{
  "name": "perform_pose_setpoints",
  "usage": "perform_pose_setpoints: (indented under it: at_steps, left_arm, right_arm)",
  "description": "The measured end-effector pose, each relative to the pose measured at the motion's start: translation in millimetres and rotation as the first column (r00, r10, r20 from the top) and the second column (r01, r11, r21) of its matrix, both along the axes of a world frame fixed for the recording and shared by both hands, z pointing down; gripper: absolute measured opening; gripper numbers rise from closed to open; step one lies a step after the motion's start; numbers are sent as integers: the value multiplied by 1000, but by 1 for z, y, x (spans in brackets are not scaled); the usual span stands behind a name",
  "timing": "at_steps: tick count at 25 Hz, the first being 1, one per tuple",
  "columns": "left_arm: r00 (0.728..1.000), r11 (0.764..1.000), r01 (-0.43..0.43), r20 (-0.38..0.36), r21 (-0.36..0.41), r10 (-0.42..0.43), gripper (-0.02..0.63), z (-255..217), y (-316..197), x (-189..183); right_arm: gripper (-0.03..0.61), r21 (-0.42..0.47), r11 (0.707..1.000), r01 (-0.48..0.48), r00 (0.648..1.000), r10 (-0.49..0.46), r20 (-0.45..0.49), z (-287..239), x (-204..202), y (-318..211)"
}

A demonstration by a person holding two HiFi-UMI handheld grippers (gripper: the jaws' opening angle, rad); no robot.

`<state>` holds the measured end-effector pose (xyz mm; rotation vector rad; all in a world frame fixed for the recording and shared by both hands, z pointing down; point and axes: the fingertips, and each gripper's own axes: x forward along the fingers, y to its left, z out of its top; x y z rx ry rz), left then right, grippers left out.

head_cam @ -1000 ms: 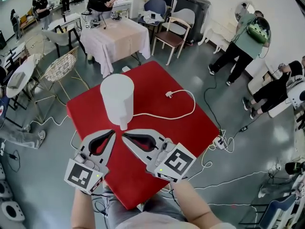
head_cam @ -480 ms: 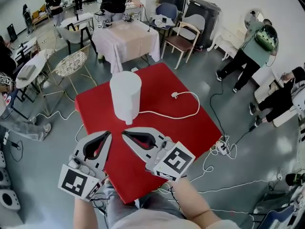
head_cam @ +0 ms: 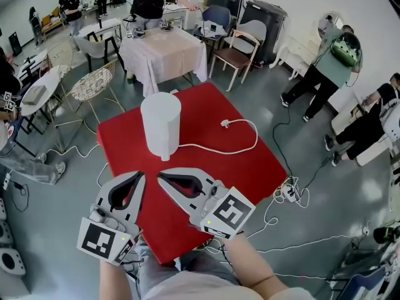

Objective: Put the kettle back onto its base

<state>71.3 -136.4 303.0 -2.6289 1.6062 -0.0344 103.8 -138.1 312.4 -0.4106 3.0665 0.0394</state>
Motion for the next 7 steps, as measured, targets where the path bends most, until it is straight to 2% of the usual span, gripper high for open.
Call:
perform_pose_setpoints:
  at_steps: [7]
  left_arm:
    - [1000,1000,-2,15,2,2,11,-5,5,13]
  right_arm:
    - [8,5,1000,-3,1000,3,2,-8,12,5]
